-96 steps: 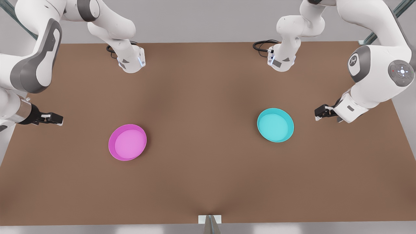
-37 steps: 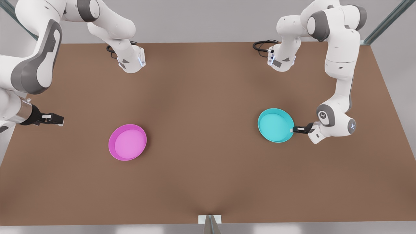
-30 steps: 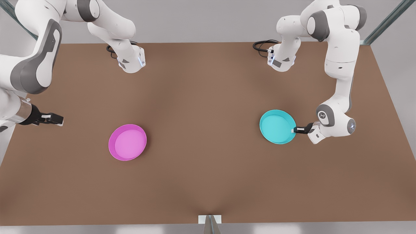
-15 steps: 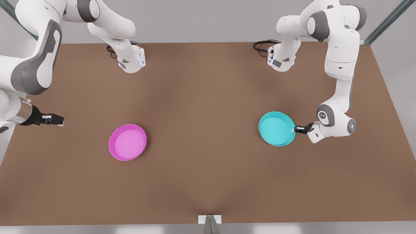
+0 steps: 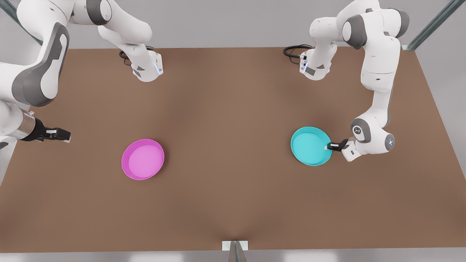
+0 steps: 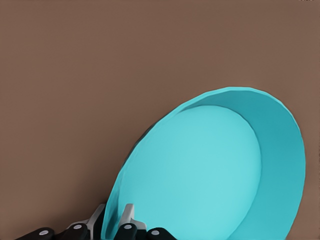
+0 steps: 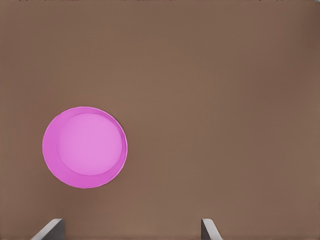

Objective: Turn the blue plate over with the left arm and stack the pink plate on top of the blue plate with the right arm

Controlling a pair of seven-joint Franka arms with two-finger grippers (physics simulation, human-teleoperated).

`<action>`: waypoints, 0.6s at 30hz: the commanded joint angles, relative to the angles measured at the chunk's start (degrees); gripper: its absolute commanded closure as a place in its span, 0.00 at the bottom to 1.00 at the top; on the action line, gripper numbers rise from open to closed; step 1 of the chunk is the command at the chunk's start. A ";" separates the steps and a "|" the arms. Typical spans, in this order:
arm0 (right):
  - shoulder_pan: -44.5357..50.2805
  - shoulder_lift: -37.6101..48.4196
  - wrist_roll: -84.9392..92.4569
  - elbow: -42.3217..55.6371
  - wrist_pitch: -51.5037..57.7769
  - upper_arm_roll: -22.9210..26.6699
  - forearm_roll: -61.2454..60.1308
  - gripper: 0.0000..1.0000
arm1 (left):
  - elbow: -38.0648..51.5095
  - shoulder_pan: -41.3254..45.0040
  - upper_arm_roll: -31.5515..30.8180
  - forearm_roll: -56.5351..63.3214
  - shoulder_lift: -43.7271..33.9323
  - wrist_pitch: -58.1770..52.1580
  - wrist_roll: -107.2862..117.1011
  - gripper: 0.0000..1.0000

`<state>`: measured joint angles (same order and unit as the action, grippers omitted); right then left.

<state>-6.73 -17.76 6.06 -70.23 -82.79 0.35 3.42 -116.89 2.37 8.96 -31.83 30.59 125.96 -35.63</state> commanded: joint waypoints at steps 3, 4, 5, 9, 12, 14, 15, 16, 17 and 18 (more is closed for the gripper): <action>-0.12 0.01 0.00 0.00 0.00 0.00 -0.08 0.00 | -0.09 0.18 0.00 -0.69 0.00 0.07 0.12 0.65; -0.04 0.01 0.00 0.00 0.00 0.00 -0.08 0.00 | -0.09 0.18 0.00 -0.69 0.00 0.07 0.12 0.65; -0.04 0.09 0.00 0.00 0.00 0.00 -0.08 0.00 | -0.09 0.26 0.00 -0.78 0.00 0.07 0.21 0.66; -0.12 0.01 0.00 0.00 0.00 0.00 -0.17 0.00 | -0.09 0.26 0.00 -0.78 0.00 -0.02 0.29 0.79; -0.12 0.01 0.00 0.00 0.00 0.00 -0.08 0.00 | -0.09 0.26 0.00 -0.78 0.00 0.07 0.29 0.79; -0.12 0.01 0.00 0.00 0.00 0.00 -0.08 0.00 | -0.09 0.26 0.00 -0.95 0.00 0.07 0.29 0.79; -0.21 0.01 0.00 0.00 0.00 0.00 -0.08 0.00 | -0.09 0.26 0.00 -0.95 0.00 -0.02 0.29 0.79; -0.21 0.01 0.00 0.00 0.00 0.00 -0.17 0.00 | -0.09 0.26 0.00 -1.92 0.00 -0.10 0.29 0.79; -0.21 0.01 0.00 0.00 0.00 0.00 -0.17 0.00 | -0.09 0.26 0.00 -2.45 -0.09 -0.37 0.29 0.79; -0.21 0.01 0.00 0.00 0.00 0.00 -0.17 0.00 | 0.00 0.26 0.09 -2.45 -0.09 -0.46 0.29 0.79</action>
<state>-6.94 -17.76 6.06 -70.23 -82.87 0.35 3.25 -116.91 2.64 9.05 -28.03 30.36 125.62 -34.98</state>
